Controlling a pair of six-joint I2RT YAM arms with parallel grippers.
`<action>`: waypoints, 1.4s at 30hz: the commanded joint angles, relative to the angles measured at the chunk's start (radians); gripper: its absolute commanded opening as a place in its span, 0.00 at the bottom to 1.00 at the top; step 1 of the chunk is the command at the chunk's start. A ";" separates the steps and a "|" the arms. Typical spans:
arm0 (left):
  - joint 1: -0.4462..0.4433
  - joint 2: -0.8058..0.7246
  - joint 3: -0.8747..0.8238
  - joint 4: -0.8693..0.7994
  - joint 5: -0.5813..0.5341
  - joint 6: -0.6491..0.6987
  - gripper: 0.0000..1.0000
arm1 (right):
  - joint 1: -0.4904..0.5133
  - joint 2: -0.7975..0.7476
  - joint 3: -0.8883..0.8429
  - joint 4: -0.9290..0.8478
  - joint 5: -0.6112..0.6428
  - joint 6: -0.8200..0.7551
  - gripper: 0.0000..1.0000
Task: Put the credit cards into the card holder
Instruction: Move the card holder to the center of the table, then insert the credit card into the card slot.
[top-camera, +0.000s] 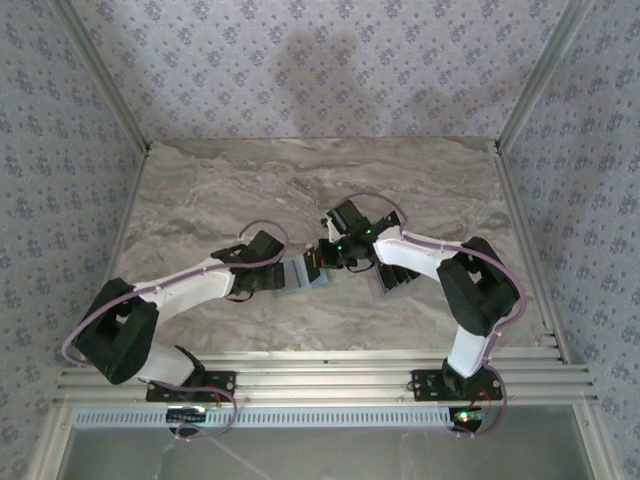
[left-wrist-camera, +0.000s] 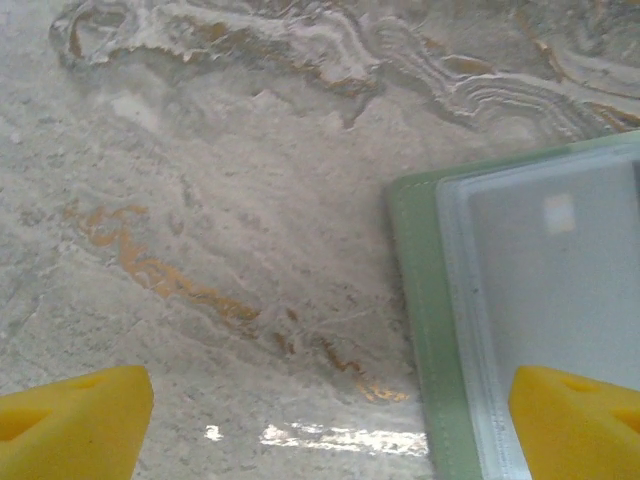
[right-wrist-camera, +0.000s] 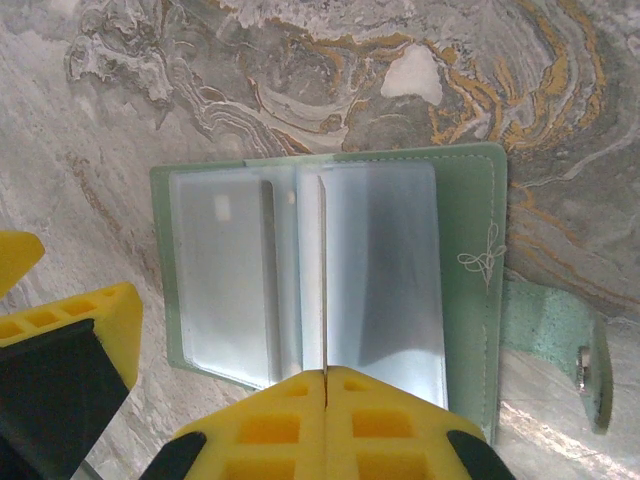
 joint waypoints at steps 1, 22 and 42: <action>0.001 0.053 0.037 0.027 0.031 0.028 0.93 | -0.005 -0.003 -0.011 0.007 -0.012 0.021 0.00; -0.007 0.061 -0.048 0.004 0.010 -0.017 0.90 | -0.028 -0.013 -0.037 0.067 -0.053 0.023 0.00; -0.008 0.045 -0.081 -0.001 -0.004 -0.023 0.89 | -0.037 0.013 -0.059 0.230 -0.240 -0.035 0.00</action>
